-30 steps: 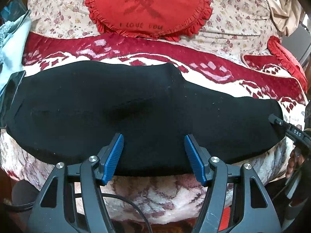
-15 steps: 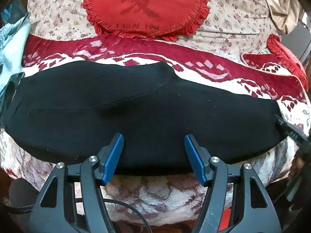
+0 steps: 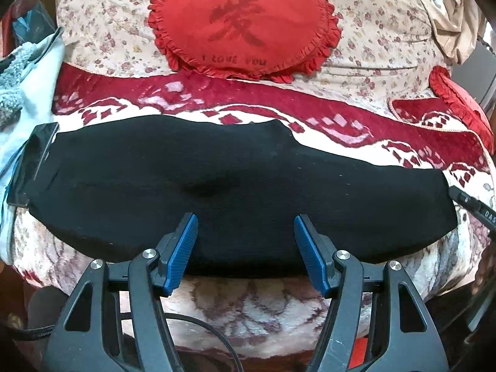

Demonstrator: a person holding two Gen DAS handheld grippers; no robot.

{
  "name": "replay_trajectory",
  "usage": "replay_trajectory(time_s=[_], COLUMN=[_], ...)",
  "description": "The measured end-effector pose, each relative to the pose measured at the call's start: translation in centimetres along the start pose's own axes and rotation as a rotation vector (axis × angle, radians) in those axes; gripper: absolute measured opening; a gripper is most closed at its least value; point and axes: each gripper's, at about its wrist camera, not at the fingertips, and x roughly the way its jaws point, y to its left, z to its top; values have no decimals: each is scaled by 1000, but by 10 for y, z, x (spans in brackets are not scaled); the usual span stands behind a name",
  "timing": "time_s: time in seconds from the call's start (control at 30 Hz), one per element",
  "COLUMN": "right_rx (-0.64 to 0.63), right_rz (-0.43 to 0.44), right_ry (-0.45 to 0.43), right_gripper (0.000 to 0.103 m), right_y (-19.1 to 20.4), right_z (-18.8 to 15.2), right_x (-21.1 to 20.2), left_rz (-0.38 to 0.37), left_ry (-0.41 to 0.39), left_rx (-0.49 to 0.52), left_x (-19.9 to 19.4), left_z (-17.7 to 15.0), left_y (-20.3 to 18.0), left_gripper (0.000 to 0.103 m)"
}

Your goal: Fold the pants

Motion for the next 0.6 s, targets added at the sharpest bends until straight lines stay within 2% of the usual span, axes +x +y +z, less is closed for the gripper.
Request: replay_trajectory(time_s=[0.27, 0.33, 0.43, 0.47, 0.6], right_rx=[-2, -21, -10, 3, 77], right_rz=[15, -6, -79, -72, -10], right_ry=[24, 41, 94, 94, 74], right_gripper=[27, 27, 30, 33, 34], right_y=[-6, -7, -20, -25, -42], right_z=[-15, -19, -28, -29, -32], right_x=[-2, 2, 17, 18, 11], left_rz=[12, 25, 65, 53, -26], left_ry=[10, 34, 5, 10, 16], left_rx=[-53, -45, 7, 29, 85], left_x=[3, 12, 10, 9, 2], left_z=[-8, -12, -17, -16, -4], left_y=[23, 23, 12, 6, -21], left_gripper=[64, 64, 64, 64, 64])
